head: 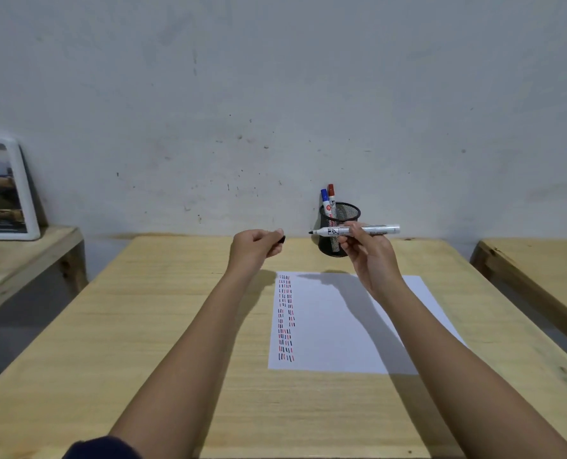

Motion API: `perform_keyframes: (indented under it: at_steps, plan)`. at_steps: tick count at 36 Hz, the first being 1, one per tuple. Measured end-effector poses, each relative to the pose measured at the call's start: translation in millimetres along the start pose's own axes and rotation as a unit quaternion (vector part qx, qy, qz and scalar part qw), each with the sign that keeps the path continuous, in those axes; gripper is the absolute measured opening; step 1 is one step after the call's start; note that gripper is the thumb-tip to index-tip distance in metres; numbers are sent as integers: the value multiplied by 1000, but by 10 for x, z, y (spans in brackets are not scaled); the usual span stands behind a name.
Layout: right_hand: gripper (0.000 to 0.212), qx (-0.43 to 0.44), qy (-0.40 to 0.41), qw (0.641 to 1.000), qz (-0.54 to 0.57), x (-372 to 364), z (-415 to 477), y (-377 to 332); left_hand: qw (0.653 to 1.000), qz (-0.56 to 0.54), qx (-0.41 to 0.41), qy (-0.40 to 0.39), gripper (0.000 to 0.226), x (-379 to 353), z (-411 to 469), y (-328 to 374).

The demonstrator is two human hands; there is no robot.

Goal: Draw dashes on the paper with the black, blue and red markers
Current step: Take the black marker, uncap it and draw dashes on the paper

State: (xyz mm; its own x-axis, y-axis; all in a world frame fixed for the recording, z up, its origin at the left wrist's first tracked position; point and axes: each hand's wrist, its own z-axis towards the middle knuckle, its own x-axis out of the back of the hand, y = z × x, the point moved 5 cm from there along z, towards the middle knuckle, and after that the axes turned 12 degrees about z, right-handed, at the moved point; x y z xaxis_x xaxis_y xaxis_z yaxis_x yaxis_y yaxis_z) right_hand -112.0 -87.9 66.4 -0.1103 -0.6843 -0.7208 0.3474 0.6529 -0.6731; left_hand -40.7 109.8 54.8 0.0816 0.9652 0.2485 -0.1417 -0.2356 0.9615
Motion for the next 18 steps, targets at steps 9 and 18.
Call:
perform_keyframes:
  at_steps: [9, 18]
  plan:
    - [5, -9, 33, 996, -80, 212, 28, 332, 946, 322, 30, -3, 8, 61, 10, -453]
    - [13, 3, 61, 985, -158, 288, 45, 455, 916, 397, -4, -51, 15, -23, 66, -539]
